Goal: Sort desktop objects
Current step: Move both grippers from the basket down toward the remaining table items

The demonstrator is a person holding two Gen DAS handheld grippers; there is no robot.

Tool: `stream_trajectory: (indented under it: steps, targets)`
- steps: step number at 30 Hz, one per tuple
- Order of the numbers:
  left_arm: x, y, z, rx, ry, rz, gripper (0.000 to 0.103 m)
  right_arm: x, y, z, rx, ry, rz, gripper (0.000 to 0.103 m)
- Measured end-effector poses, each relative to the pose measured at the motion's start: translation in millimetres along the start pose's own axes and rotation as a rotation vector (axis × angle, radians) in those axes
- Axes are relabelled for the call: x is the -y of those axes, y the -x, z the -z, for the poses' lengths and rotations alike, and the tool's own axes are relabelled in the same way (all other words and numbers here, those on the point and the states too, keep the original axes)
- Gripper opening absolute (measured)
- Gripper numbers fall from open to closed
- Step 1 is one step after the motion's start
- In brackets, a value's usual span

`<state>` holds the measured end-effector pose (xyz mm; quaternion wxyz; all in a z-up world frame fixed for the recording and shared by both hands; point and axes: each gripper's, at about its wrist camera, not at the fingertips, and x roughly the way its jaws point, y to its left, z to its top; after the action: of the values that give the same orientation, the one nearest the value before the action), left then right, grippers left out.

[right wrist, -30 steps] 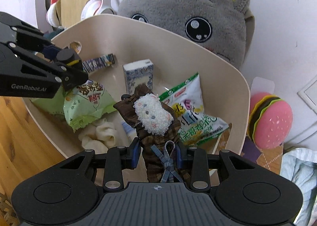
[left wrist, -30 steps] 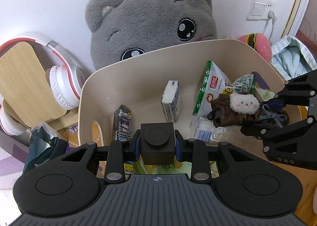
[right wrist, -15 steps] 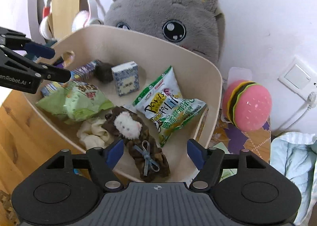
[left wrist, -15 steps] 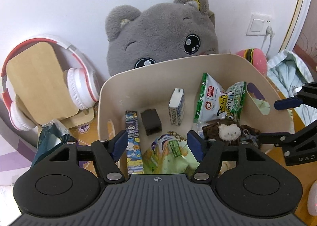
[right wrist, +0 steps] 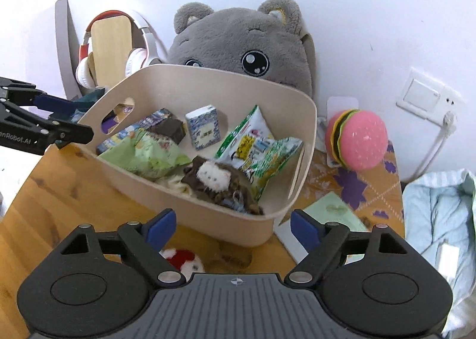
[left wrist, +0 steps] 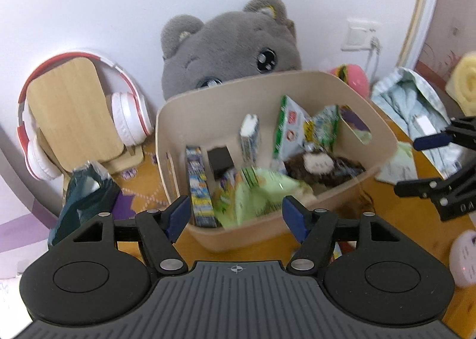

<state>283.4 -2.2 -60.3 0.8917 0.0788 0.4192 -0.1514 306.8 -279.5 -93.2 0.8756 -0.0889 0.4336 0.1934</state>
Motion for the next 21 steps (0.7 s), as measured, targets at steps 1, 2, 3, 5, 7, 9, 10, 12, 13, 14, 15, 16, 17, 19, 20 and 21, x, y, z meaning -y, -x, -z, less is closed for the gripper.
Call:
stream_trajectory:
  steps: [1,2,3,5,7,9,10,12,13,14,15,16,17,19,20,21]
  targets:
    - [1,3,5,-0.011,-0.007,0.014,0.069,-1,1,4,-0.001,-0.006,-0.002,0.087]
    - [3,5,10,-0.024,-0.014,0.028,0.069,-1,2,8,-0.003,-0.011,-0.005,0.087]
    - [6,7,17,-0.040,-0.023,0.042,0.069,-2,3,13,-0.007,-0.014,-0.009,0.087]
    - [10,10,30,-0.073,-0.032,0.064,0.069,-5,3,23,-0.022,-0.012,-0.012,0.088]
    - [13,12,47,-0.115,-0.024,0.081,0.069,-11,2,33,-0.044,-0.003,-0.012,0.088]
    - [16,13,61,-0.153,-0.005,0.089,0.069,-15,1,43,-0.063,0.007,-0.018,0.088]
    - [18,13,70,-0.176,0.009,0.094,0.069,-18,0,48,-0.073,0.016,-0.020,0.088]
    - [20,13,86,-0.210,0.024,0.102,0.069,-23,-1,55,-0.090,0.033,-0.027,0.088]
    - [22,13,94,-0.223,0.027,0.103,0.069,-26,-2,59,-0.098,0.041,-0.031,0.089]
    - [23,12,101,-0.233,0.031,0.102,0.069,-29,-3,61,-0.104,0.047,-0.034,0.089]
    - [24,13,107,-0.244,0.037,0.105,0.069,-32,-4,64,-0.112,0.054,-0.038,0.089]
    - [25,13,112,-0.255,0.044,0.110,0.069,-35,-5,66,-0.118,0.060,-0.040,0.089]
    - [25,13,117,-0.263,0.049,0.118,0.069,-38,-5,69,-0.124,0.068,-0.043,0.089]
    - [29,15,127,-0.273,0.044,0.139,0.069,-42,-6,72,-0.132,0.077,-0.048,0.089]
    - [31,16,131,-0.276,0.030,0.149,0.069,-44,-7,74,-0.136,0.079,-0.052,0.089]
    - [34,17,134,-0.279,0.013,0.155,0.069,-46,-7,76,-0.140,0.081,-0.056,0.090]
